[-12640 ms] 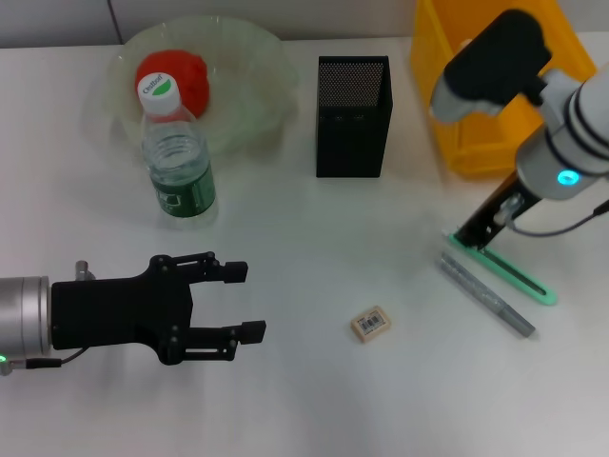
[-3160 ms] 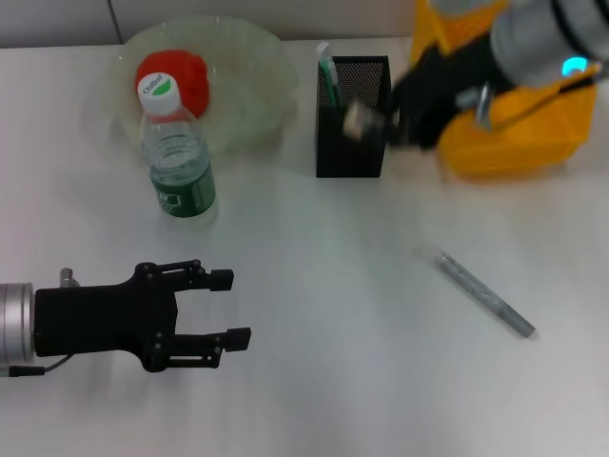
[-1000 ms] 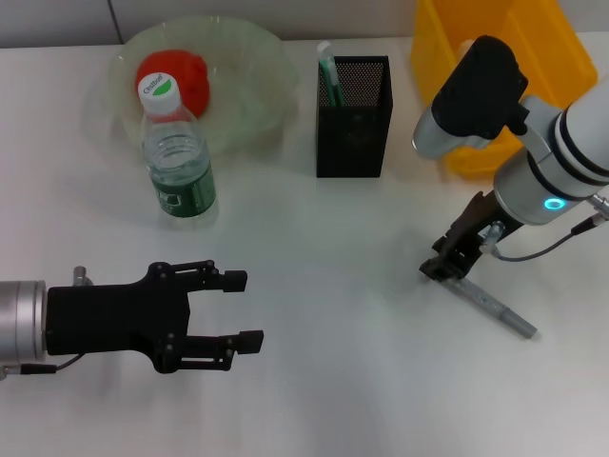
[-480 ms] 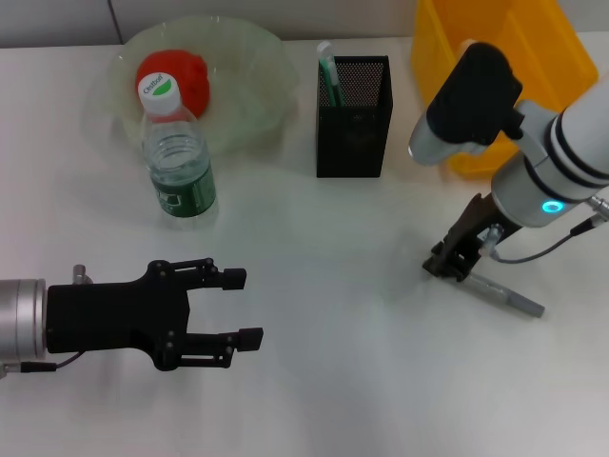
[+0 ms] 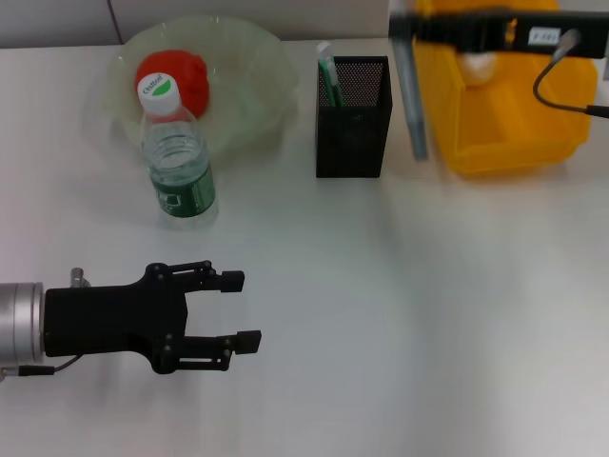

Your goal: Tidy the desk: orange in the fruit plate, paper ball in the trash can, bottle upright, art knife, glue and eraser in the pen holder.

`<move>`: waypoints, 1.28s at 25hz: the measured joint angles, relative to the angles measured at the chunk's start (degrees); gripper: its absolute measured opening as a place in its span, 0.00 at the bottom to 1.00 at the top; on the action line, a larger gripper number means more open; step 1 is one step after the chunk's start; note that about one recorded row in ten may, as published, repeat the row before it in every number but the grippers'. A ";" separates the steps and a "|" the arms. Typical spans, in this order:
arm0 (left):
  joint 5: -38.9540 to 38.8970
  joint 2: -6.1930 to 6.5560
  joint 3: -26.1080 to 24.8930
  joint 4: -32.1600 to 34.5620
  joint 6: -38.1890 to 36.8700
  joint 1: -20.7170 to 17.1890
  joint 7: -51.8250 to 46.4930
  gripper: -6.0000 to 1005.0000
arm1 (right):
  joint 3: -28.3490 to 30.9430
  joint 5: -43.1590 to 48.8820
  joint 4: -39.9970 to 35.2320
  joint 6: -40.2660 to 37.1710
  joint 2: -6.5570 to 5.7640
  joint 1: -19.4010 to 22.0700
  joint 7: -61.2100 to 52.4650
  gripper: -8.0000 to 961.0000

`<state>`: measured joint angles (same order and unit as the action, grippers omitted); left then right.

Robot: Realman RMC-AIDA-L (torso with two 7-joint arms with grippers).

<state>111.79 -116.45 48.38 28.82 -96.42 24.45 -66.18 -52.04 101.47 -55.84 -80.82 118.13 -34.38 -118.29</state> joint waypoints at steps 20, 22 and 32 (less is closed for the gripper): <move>-0.31 -0.22 -0.38 0.19 -0.98 -0.17 0.74 0.79 | -4.38 -46.16 51.41 22.63 1.79 -15.24 67.69 0.17; -0.34 -0.12 -0.43 0.18 -1.06 -0.19 0.75 0.79 | -6.43 -46.16 50.20 22.94 1.78 -14.24 65.55 0.17; -0.53 2.35 -6.14 1.57 -7.37 -0.15 0.08 0.79 | -14.79 -32.54 21.56 -8.65 -4.49 10.50 39.75 0.58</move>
<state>111.26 -114.10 42.24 30.40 -103.79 24.30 -66.11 -66.83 68.92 -34.28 -89.47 113.64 -23.89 -78.54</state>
